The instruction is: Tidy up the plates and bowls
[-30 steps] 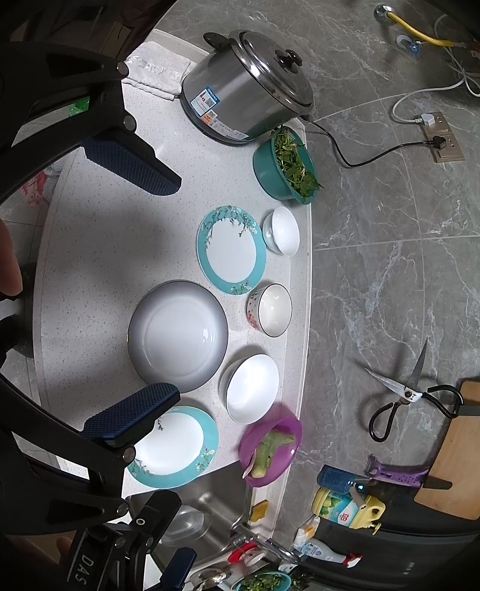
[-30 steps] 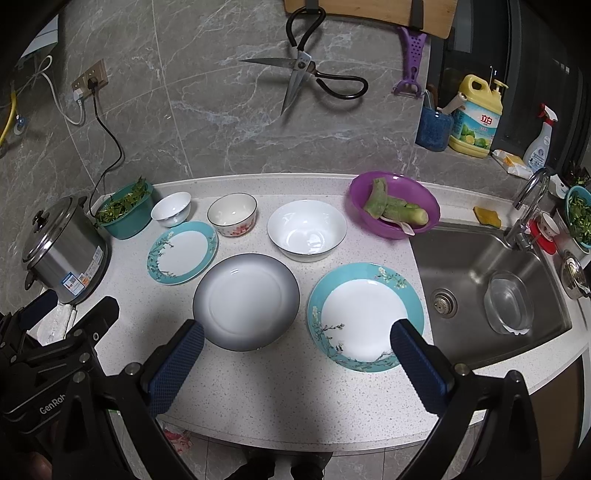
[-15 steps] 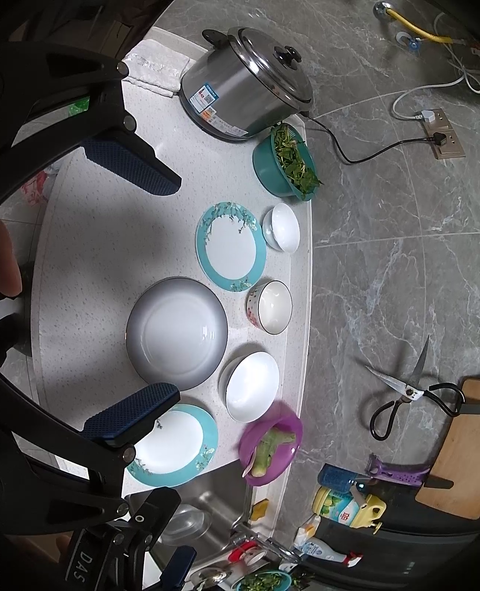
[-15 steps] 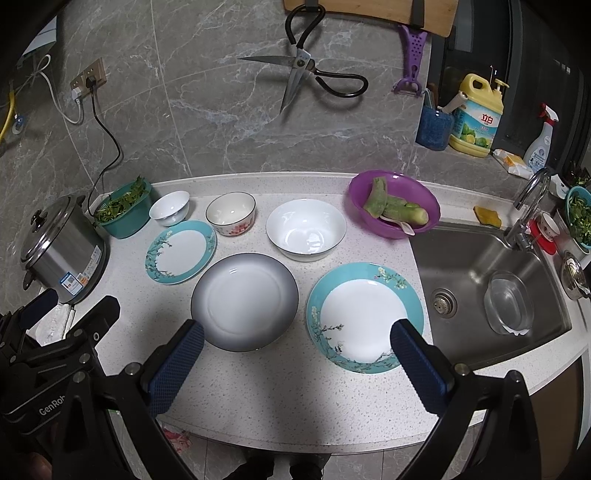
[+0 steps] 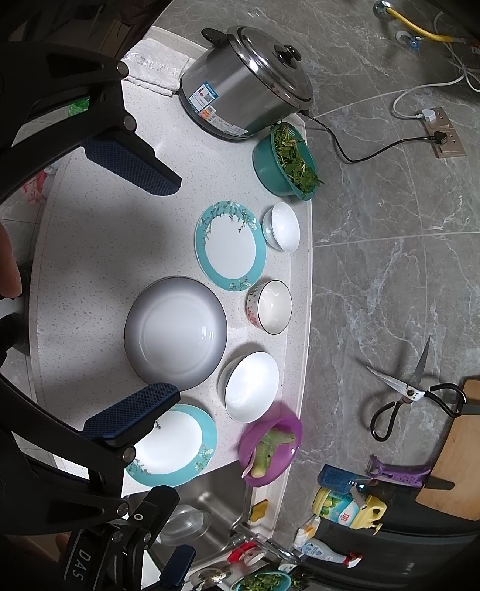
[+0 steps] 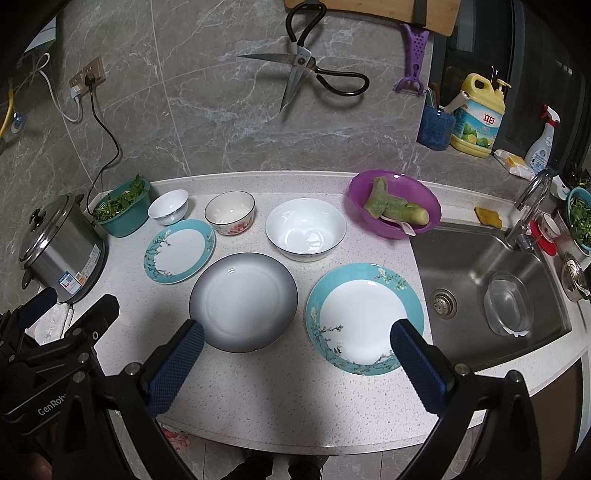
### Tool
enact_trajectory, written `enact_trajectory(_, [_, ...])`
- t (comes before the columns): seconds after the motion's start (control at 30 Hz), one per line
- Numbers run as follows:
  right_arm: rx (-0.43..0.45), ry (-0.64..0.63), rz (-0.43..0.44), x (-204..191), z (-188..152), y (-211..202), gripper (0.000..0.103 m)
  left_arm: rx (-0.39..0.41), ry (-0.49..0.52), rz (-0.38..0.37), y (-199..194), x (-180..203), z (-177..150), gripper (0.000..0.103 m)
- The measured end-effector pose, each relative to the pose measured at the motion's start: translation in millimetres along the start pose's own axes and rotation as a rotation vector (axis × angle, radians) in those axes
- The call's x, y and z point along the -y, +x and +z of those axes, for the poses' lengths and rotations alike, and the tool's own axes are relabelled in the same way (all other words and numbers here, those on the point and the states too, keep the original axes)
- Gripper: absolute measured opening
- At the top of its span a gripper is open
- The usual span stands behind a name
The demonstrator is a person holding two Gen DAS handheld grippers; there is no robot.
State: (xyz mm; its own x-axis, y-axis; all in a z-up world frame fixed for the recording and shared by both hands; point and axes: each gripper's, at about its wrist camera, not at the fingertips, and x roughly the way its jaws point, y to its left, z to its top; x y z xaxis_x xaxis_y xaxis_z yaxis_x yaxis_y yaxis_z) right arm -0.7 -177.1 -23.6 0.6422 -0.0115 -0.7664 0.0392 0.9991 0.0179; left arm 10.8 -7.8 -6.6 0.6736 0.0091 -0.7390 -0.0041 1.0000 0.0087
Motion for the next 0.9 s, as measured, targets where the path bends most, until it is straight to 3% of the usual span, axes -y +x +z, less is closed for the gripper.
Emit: enact_trajectory(0.9, [-0.006, -0.002, -0.002, -1.5, 2.9, 3.3, 0.103, -0.003, -0.001, 0.000, 3.2, 1.9, 1.0, 0.103])
